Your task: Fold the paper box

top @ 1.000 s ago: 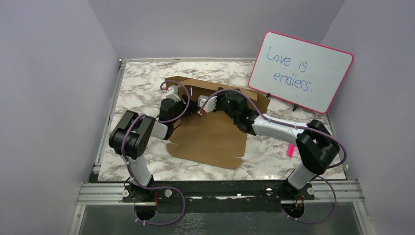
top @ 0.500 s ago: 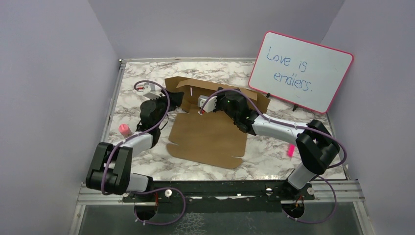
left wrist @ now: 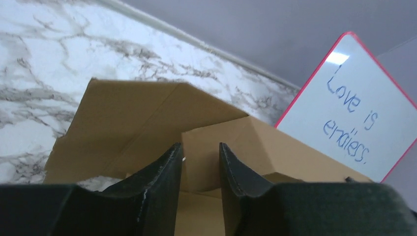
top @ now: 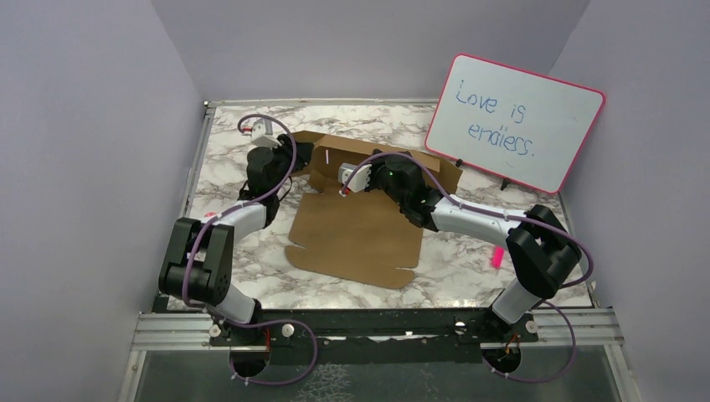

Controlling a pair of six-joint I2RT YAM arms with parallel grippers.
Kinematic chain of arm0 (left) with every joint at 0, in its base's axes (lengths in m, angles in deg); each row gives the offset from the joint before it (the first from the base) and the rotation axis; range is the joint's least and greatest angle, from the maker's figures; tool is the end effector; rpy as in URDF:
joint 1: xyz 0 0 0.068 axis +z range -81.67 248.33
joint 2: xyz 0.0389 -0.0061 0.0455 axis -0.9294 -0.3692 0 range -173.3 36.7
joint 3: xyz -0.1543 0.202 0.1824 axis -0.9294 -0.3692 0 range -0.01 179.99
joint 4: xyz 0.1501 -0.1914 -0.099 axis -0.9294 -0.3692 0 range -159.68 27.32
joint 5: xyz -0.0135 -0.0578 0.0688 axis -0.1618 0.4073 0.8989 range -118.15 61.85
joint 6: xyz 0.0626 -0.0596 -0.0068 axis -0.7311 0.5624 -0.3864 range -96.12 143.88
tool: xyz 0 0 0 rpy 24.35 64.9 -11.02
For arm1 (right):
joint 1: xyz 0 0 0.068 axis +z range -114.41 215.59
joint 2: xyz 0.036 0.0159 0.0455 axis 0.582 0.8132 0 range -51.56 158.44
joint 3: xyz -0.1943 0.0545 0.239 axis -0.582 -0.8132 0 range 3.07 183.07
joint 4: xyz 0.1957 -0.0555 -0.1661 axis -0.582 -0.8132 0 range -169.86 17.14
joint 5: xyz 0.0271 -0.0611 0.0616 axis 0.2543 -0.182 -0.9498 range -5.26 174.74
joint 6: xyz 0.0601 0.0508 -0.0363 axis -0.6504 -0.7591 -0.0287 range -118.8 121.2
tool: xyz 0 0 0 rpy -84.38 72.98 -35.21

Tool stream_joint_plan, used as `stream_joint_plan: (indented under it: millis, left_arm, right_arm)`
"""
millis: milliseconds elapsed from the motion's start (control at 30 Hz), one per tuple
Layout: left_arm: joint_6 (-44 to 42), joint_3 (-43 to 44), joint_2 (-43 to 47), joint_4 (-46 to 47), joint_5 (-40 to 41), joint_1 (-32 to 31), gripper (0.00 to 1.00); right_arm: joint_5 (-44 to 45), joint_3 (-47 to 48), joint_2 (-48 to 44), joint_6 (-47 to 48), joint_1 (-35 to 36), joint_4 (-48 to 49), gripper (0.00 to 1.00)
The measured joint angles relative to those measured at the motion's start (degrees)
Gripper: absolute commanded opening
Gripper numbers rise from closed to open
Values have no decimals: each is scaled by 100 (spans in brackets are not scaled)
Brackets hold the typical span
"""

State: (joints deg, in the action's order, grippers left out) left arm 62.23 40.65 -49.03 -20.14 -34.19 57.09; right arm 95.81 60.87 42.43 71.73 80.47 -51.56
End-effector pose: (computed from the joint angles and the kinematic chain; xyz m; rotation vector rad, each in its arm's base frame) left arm 0.3552 -0.0788 0.2793 -0.3085 1.6386 -0.7480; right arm 0.3077 0.2856 0.2825 -1.4891 1.1043 -0.4901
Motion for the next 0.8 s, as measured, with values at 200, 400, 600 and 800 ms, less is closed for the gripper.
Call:
stream_joint_plan:
  millis: [200,400,600,800]
  left_arm:
    - [-9,26,-365,-216,-304,-90,30]
    - [-28,26,-365,-201,-424,-299,31]
    - [-92,37,-435,-214,-487,-339,38]
    - [-350,37,-190,-415,-492,-70,50]
  right_arm:
    - [-4,2,0,0,0,-13,1]
    - [-7,20,0,0,0,-39,1]
    - [-7,24,0,0,0,-55,1]
    - [-9,24,-2,0,0,-61,1]
